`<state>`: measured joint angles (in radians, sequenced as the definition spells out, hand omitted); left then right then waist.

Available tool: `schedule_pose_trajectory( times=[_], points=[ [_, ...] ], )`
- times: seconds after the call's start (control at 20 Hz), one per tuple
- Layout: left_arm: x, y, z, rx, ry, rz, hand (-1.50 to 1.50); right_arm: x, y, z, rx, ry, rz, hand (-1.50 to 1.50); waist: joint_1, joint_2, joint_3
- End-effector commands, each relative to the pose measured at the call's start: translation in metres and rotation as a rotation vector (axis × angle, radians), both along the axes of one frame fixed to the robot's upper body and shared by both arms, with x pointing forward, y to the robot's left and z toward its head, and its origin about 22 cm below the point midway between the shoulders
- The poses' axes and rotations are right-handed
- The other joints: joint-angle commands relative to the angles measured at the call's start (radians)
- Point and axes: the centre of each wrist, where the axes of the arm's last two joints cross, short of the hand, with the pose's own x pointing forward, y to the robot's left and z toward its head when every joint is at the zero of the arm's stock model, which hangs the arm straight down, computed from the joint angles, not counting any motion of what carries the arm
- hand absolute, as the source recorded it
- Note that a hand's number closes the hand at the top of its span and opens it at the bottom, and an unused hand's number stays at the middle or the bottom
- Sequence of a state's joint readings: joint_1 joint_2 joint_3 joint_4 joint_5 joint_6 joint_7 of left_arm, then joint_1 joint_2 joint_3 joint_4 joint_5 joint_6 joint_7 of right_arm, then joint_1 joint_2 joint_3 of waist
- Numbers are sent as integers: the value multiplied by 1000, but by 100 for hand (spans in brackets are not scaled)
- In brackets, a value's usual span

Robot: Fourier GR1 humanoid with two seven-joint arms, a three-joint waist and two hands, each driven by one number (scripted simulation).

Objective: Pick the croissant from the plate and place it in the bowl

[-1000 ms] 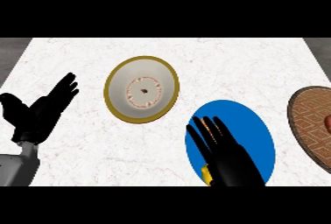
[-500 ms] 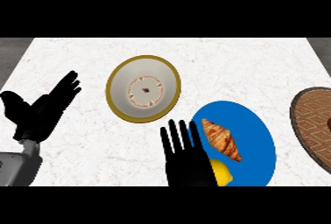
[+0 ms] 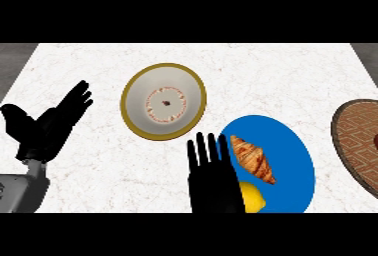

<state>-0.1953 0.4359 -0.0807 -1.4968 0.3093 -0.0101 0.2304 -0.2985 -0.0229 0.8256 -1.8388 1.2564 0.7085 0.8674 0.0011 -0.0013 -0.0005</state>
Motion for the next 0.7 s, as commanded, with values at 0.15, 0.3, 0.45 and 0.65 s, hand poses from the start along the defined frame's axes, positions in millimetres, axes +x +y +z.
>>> schedule_pose_trajectory(
  times=[0.15, 0.3, 0.45, 0.65],
  points=[
    [6, 7, 6, -11, -3, -7, 0, 11, 0, -8, -108, 5, -115, -150, -2, 1, 0],
    [2, 7, 1, 6, 13, -4, 0, 19, -3, -35, -139, 7, -142, -150, 2, 1, 1],
    [14, 5, 13, 10, -6, -15, 0, 20, 5, -16, -137, 3, -127, -150, 0, 1, 0],
    [-1, 4, -2, 21, 15, -3, 0, 17, -2, -30, -142, 16, -139, -150, -1, 1, 1]
  ],
)
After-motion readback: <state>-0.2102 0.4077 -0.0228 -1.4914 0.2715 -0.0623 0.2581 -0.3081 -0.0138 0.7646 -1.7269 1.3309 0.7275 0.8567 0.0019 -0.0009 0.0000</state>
